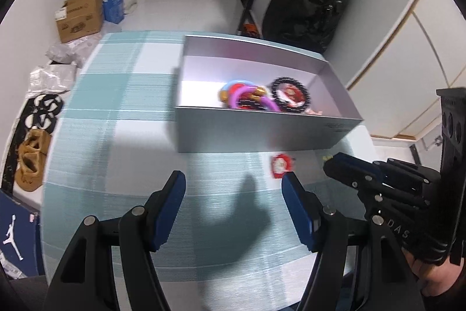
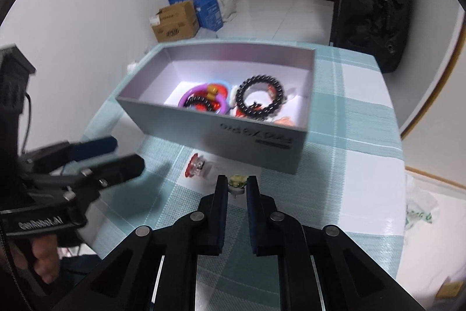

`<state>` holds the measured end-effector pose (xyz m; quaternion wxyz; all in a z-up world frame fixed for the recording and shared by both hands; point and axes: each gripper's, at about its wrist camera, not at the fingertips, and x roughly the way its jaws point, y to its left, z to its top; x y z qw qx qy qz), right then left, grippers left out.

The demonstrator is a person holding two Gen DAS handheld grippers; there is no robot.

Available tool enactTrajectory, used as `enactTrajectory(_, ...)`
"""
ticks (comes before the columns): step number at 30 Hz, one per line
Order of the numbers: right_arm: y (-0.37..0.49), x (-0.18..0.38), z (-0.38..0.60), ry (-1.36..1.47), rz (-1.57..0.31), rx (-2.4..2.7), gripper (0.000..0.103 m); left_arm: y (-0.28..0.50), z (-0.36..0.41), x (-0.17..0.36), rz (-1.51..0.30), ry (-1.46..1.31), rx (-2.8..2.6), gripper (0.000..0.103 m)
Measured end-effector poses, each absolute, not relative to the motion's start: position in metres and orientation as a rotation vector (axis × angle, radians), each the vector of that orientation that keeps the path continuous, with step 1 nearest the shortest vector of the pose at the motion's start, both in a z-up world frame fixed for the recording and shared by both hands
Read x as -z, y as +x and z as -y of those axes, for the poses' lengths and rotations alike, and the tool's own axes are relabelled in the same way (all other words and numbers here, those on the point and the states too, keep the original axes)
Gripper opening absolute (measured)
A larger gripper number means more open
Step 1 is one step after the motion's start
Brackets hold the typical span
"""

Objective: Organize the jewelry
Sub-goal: 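Grasp the small yellow figure with the right tool while the left tool grasps the red badge, then lower the red badge and yellow figure into the box and open both tools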

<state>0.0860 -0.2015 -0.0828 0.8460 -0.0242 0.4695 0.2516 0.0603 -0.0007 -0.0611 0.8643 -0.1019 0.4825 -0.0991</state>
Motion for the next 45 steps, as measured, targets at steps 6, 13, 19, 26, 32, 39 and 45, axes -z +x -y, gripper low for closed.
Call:
enactTrajectory(6,0.09,0.071,0.222,0.04,-0.974,-0.499,0.011,0.063,0.017,0.062,-1.021,-0.209,0.259,0.064)
enactTrajectory(13,0.083,0.057,0.236,0.073,-0.933,-0.517,0.011,0.07,0.032,0.07,-1.044,-0.203,0.279,0.064)
enactTrajectory(19,0.082,0.055,0.249,0.1,-0.93,-0.518,0.012,0.077,0.04,0.077,-1.055,-0.193,0.277,0.063)
enactTrajectory(26,0.083,0.056,0.258,0.126,-0.934,-0.518,0.012,0.079,0.046,0.077,-1.054,-0.125,0.256,0.016)
enactTrajectory(32,0.082,0.053,0.258,0.13,-0.923,-0.523,0.012,0.073,0.049,0.074,-1.055,-0.111,0.283,0.016)
enactTrajectory(39,0.081,0.044,0.251,0.134,-0.892,-0.535,0.012,0.069,0.039,0.054,-1.003,-0.176,0.313,0.016)
enactTrajectory(45,0.085,0.036,0.242,0.151,-0.868,-0.555,0.012,0.065,0.035,0.035,-0.939,-0.198,0.341,0.016)
